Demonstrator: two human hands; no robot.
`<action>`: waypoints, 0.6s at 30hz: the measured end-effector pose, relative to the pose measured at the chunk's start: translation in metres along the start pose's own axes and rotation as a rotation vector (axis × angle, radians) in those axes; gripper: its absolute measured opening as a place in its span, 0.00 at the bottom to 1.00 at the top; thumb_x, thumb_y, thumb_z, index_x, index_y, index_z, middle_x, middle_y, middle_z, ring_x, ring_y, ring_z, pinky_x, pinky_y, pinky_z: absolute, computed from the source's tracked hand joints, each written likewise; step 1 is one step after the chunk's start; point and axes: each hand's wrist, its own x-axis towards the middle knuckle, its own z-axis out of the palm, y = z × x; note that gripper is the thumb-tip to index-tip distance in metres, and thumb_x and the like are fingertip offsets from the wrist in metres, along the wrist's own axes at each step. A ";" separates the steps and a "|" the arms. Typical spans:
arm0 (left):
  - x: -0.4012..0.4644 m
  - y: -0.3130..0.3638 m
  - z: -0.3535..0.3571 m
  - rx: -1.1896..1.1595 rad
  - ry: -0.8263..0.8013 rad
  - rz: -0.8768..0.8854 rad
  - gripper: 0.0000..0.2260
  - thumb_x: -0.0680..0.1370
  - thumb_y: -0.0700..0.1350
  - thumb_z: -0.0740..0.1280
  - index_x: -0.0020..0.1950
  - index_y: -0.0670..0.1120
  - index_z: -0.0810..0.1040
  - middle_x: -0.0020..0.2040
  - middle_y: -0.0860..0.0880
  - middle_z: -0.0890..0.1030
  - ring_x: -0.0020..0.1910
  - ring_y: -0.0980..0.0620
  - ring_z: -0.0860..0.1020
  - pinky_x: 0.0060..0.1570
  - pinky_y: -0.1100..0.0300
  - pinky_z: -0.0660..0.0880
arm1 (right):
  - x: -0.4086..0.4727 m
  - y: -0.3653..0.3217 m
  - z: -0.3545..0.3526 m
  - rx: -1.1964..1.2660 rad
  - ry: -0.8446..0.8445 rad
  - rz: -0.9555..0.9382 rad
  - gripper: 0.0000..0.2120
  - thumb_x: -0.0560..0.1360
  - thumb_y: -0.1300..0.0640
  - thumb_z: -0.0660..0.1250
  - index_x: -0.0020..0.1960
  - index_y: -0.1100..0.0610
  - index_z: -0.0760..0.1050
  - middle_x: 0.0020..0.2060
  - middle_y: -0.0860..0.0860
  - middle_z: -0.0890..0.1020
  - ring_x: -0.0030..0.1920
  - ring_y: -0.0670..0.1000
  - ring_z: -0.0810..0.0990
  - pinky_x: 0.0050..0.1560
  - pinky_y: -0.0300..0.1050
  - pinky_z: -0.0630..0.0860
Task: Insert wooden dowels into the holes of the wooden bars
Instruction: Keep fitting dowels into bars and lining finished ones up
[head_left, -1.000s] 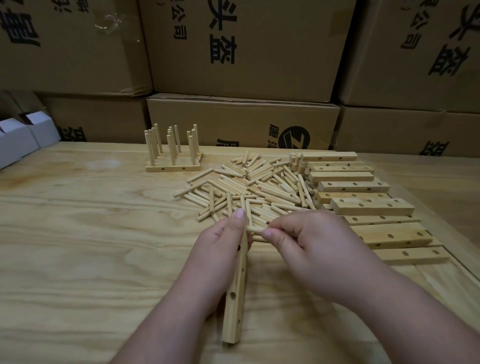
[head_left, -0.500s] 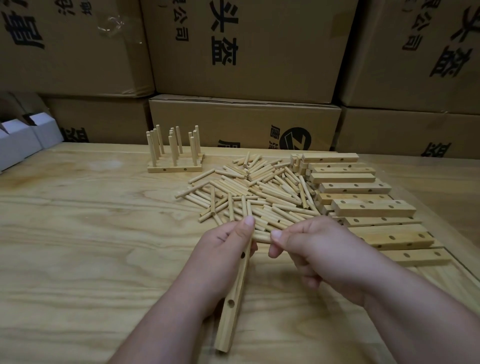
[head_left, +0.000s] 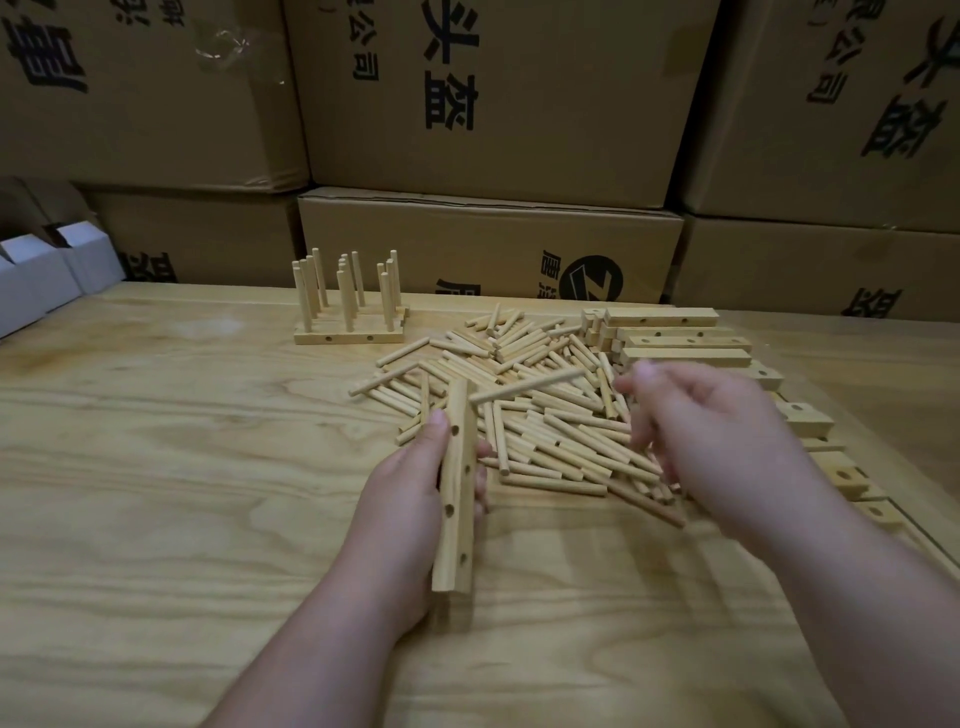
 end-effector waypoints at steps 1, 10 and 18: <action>0.001 0.001 0.000 -0.053 0.011 -0.014 0.24 0.82 0.60 0.60 0.39 0.47 0.87 0.32 0.47 0.77 0.25 0.53 0.73 0.22 0.62 0.71 | 0.000 0.005 0.001 -0.137 -0.001 -0.056 0.12 0.80 0.41 0.62 0.47 0.44 0.82 0.35 0.42 0.83 0.29 0.39 0.78 0.33 0.40 0.73; 0.004 -0.001 -0.001 -0.115 0.023 -0.037 0.24 0.82 0.60 0.60 0.41 0.45 0.86 0.32 0.46 0.77 0.24 0.53 0.73 0.21 0.61 0.71 | -0.004 0.031 0.033 -0.665 -0.239 -0.178 0.05 0.78 0.46 0.66 0.50 0.42 0.80 0.45 0.39 0.73 0.48 0.42 0.74 0.51 0.40 0.74; 0.002 -0.002 0.001 -0.034 0.026 -0.002 0.24 0.83 0.60 0.59 0.43 0.45 0.86 0.33 0.47 0.78 0.26 0.52 0.74 0.23 0.62 0.72 | -0.004 0.021 0.019 -0.678 -0.339 -0.165 0.05 0.78 0.43 0.67 0.47 0.43 0.78 0.47 0.39 0.73 0.49 0.40 0.73 0.53 0.41 0.74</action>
